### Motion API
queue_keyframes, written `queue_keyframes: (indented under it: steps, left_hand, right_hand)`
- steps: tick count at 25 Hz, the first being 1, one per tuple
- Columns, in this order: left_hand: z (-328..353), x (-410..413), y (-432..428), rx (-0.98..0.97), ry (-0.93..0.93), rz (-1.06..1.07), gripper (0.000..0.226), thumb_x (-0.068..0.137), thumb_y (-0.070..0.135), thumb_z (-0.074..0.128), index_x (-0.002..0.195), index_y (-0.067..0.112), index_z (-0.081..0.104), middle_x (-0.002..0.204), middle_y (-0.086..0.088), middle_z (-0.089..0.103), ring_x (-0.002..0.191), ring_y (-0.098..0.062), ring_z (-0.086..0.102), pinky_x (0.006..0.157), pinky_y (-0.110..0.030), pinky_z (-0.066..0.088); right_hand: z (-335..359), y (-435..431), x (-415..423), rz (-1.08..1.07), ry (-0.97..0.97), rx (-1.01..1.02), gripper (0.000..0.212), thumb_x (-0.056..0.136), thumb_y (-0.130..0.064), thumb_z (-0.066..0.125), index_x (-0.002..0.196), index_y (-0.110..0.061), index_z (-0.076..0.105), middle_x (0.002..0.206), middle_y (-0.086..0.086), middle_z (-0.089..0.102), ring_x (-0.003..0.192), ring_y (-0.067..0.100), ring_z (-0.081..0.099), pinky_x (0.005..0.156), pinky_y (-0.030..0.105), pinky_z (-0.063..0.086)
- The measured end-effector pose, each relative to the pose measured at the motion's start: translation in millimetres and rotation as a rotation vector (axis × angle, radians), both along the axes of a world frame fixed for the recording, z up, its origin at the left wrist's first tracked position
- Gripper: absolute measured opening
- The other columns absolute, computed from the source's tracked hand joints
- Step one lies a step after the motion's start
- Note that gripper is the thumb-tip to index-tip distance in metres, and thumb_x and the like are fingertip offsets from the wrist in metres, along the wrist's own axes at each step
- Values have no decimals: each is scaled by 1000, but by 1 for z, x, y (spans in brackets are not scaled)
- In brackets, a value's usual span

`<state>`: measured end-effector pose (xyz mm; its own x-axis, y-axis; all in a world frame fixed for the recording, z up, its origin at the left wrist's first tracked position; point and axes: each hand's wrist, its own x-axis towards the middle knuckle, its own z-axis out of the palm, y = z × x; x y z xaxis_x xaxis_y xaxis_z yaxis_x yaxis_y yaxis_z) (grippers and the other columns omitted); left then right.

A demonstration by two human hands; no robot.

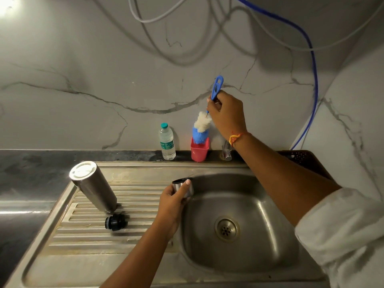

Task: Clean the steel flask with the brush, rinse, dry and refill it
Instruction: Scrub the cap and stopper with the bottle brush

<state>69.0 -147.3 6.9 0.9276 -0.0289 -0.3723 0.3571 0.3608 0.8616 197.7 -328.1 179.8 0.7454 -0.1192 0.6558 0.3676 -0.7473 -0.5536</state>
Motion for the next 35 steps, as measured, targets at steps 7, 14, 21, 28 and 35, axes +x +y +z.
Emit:
queue_keyframes:
  steps: [7, 14, 21, 28, 35]
  left_hand:
    - [26, 31, 7, -405, 69, 77, 61, 80, 36, 78, 128, 3, 61, 127, -25, 63, 106, -28, 68, 93, -37, 59]
    - [32, 33, 2, -512, 69, -117, 84, 80, 49, 80, 143, 2, 49, 136, -33, 59, 119, -41, 66, 111, -50, 46]
    - [37, 22, -6, -464, 102, -151, 55, 94, 44, 63, 131, 5, 56, 122, -23, 71, 109, -35, 71, 101, -47, 53]
    - [20, 26, 2, -473, 67, -72, 64, 89, 41, 72, 142, 10, 53, 132, -21, 67, 130, -38, 59, 118, -50, 39]
    - [4, 18, 30, -422, 64, -4, 50, 85, 21, 73, 126, -2, 57, 122, -24, 68, 115, -36, 67, 102, -44, 55]
  right_hand:
    - [-56, 8, -120, 296, -122, -217, 27, 89, -6, 68, 116, -1, 68, 111, 10, 59, 101, 3, 51, 93, 3, 40]
    - [-120, 2, -169, 471, 76, -407, 56, 106, -48, 34, 116, -6, 71, 104, 6, 67, 98, 5, 59, 86, 26, 54]
    - [-149, -14, -176, 587, 117, -556, 35, 91, -16, 47, 113, -8, 73, 99, 9, 73, 84, 24, 71, 75, 34, 60]
    - [-164, -8, -184, 406, 602, 15, 9, 90, -17, 69, 98, -19, 73, 92, -1, 74, 80, 1, 69, 77, 17, 55]
    - [-182, 2, -177, 118, 888, 368, 42, 99, -10, 47, 138, -25, 52, 98, 3, 66, 81, 17, 65, 69, 30, 54]
